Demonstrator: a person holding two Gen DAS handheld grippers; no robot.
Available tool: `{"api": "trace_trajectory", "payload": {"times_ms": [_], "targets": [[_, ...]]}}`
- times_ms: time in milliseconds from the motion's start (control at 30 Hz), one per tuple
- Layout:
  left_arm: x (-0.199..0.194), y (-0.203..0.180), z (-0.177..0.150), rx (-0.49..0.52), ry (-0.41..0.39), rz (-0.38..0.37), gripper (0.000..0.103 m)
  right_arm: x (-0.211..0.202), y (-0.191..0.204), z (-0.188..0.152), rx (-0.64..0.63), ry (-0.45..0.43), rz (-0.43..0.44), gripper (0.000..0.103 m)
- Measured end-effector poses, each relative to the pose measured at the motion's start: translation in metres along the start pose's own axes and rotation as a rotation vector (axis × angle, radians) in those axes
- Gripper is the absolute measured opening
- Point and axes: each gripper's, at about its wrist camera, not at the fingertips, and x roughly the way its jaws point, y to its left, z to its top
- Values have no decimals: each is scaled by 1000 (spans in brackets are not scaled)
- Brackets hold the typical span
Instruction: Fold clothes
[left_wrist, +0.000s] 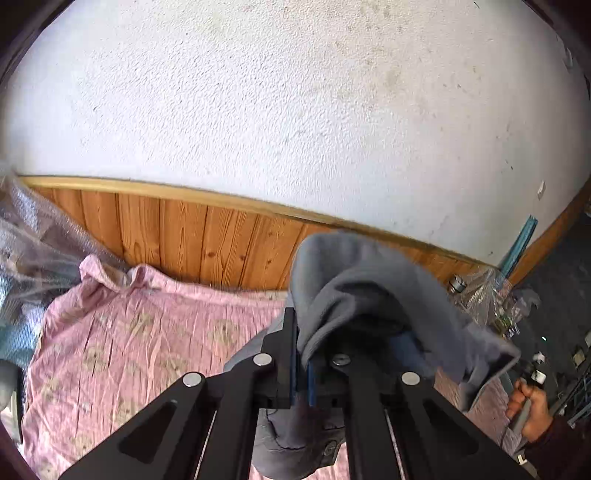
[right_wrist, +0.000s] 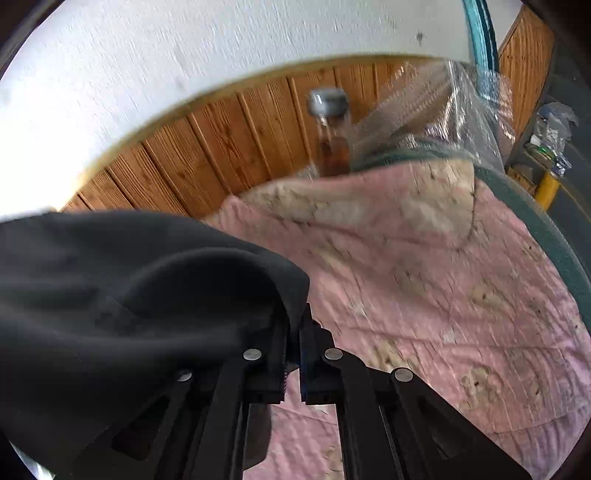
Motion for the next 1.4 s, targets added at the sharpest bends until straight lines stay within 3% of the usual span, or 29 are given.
{"api": "trace_trajectory", "payload": {"times_ms": [100,133,167,200,267,333,433,500,533,600,667,733,767,800,867,933,967,1067,1167,1233,1333,1367,1400], "targets": [[53,20,-108,-38,329,56,4,41,-34,-41,128,219,-65,18],[66,25,-146,-52,420,60,5,30,-43,-51,165,210,-67,21],[70,28,-174,-67,464,67,5,20,-52,-60,197,202,-69,25],[66,30,-193,-82,462,77,6,6,-57,-67,206,191,-75,33],[51,33,-211,-146,426,35,11,-23,-56,-77,180,159,-95,38],[30,34,-213,-181,379,7,21,-50,-41,-82,103,122,-87,41],[-2,39,-204,-209,324,1,38,-86,5,-79,-56,35,-40,54],[-20,39,-193,-223,265,-5,51,-93,46,-78,-193,1,1,67],[-25,40,-187,-230,233,-1,56,-89,64,-79,-256,-2,18,68],[-27,41,-173,-255,176,-18,69,-64,97,-86,-376,50,13,70],[0,44,-149,-270,168,-56,73,-27,117,-93,-462,131,-24,69],[36,39,-134,-271,206,-68,74,5,124,-98,-518,198,-89,54],[55,35,-129,-279,245,-66,74,16,120,-97,-515,237,-100,26],[72,32,-129,-295,284,-90,74,19,110,-91,-489,256,-98,10],[94,19,-134,-304,348,-141,73,4,80,-69,-416,200,-122,6],[97,1,-148,-244,405,-153,49,-15,36,-46,-285,154,-151,4],[96,-7,-159,-220,436,-160,24,-21,11,-39,-232,141,-174,4],[85,-27,-201,-164,544,-172,14,-17,-56,-35,-86,180,-206,6],[68,-40,-239,-124,615,-178,14,-9,-96,-53,39,289,-74,12],[48,-38,-239,-132,585,-180,14,-14,-108,-62,39,294,-61,24],[21,-23,-207,-200,479,-177,21,-26,-113,-67,77,267,-19,36],[16,-16,-190,-222,437,-168,39,-27,-110,-68,85,252,-16,38],[15,-10,-174,-244,394,-161,65,-28,-105,-66,86,229,-18,38]]}}
